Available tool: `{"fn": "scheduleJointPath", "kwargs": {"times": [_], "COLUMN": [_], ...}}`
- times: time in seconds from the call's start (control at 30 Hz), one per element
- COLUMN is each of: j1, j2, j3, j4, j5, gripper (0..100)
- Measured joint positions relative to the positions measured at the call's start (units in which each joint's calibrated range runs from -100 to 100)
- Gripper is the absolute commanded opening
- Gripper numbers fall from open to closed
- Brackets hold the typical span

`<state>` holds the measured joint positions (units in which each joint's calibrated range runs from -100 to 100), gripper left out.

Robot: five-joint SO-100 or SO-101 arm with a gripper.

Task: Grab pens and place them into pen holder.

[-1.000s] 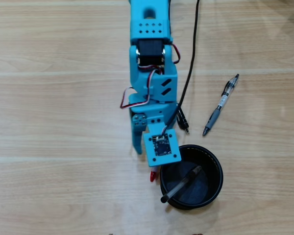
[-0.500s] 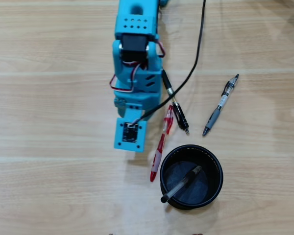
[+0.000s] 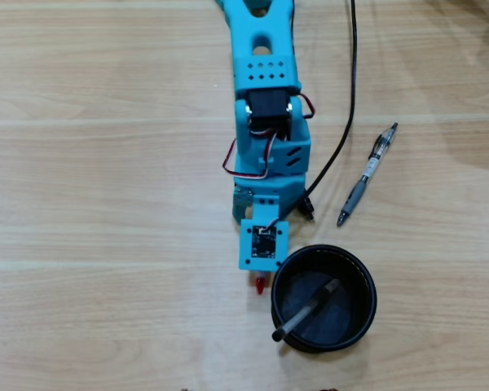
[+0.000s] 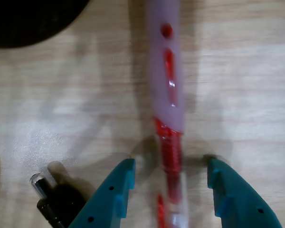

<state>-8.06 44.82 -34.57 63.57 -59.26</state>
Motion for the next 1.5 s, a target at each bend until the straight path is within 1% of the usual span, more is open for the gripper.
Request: {"fn": "scheduleJointPath", "kwargs": {"times": [0.13,0.2,0.27,0.33,0.53,0.7,0.77,0.83,0.9,1.07,1.13,1.33,1.5], "j1": [-0.3,-0.3,-0.3,0.2,2.4,6.5,7.8,8.0,7.2,1.4,-0.8,-3.5,-4.6], "j2": [1.6,2.1,2.5,2.6,1.3,-2.6,-6.8,-11.5,-14.9,-15.8,-15.9,-12.7,-3.8], "j3": [-0.6,-1.1,-1.2,-1.2,-0.5,-0.3,-0.1,-0.3,-0.3,-0.2,0.5,1.6,0.2], "j4": [-2.6,-2.6,-2.7,-2.7,-2.7,-1.9,-3.3,-7.6,-14.1,-36.5,-43.3,-56.9,-63.4], "j5": [-0.1,-0.1,-0.1,-0.1,0.3,4.0,5.8,7.0,7.9,8.1,7.2,3.5,2.0], "gripper": [16,10,1,2,2,2,2,2,2,2,2,2,3]}}
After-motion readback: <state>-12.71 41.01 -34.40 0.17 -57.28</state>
